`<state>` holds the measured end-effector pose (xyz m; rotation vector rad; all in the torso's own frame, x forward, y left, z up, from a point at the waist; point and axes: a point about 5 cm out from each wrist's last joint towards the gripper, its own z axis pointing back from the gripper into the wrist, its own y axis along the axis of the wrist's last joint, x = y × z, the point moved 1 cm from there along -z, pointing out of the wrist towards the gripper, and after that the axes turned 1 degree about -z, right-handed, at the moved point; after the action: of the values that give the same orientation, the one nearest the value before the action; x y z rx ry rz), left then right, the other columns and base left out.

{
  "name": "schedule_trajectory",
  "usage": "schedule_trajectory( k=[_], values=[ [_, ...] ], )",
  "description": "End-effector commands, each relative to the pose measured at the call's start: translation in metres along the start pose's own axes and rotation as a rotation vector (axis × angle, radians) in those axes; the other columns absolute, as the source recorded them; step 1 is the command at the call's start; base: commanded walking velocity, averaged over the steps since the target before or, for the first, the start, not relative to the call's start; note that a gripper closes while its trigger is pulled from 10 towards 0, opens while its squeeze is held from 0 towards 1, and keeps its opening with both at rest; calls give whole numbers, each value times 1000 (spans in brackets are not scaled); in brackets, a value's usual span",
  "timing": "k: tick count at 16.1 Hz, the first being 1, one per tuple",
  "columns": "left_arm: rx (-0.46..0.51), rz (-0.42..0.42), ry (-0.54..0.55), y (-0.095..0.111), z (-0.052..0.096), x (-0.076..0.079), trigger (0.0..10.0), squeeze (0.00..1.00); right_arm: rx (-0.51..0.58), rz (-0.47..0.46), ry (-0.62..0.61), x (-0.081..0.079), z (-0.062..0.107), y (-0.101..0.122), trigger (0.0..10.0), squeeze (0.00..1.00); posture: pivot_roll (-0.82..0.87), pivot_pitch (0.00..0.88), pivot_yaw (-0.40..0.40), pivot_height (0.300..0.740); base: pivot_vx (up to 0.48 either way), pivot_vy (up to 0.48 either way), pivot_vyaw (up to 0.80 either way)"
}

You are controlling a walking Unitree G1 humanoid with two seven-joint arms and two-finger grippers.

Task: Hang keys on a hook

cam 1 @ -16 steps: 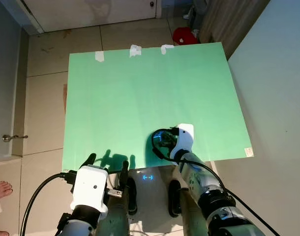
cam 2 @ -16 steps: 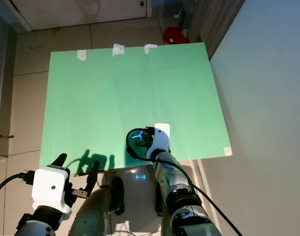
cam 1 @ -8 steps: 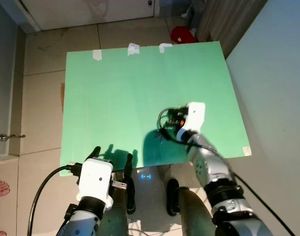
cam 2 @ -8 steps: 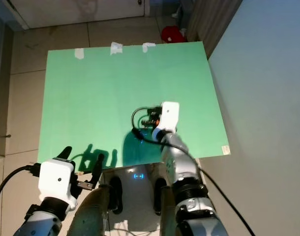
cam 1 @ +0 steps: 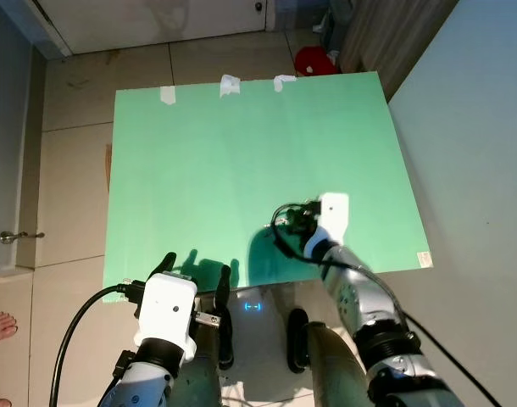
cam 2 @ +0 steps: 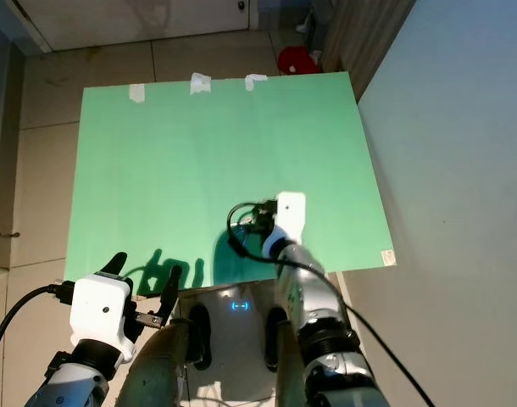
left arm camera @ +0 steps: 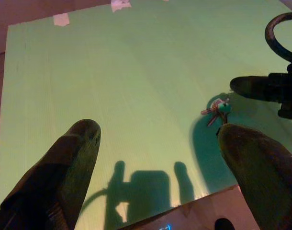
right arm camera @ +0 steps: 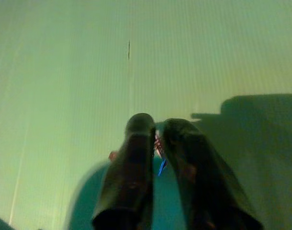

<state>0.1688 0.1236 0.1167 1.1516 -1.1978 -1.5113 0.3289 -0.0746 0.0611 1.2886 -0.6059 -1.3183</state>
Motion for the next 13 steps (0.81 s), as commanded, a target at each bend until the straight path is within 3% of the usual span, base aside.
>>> schedule_trajectory(
  k=[1, 6, 11, 12, 13],
  values=[
    [-25, -3, -10, -5, 5, 2, 10000, 0, -31, -31, -10, 1, 3, -11, 10000, 1000, 179, 371, -16, 740, 0, 0, 0],
    [-26, -11, -14, -4, 7, 3, 10000, 0, -58, -94, -37, 1, 2, -18, 10000, 1000, 184, 366, -17, 740, 0, 0, 0],
    [-25, -9, -19, -3, 8, 4, 10000, 0, -79, -95, -35, -16, -7, -24, 10000, 1000, 200, 380, -10, 740, 0, 0, 0],
    [-26, -10, -18, -4, 9, 4, 10000, 0, -78, -97, -33, -18, -9, -24, 10000, 827, 202, 382, -9, 740, 0, 0, 0],
    [-28, -10, -16, -4, 9, 4, 10000, 0, -74, -101, -30, -21, -11, -22, 10000, 188, 207, 386, -11, 740, 0, 0, 0]
  ],
)
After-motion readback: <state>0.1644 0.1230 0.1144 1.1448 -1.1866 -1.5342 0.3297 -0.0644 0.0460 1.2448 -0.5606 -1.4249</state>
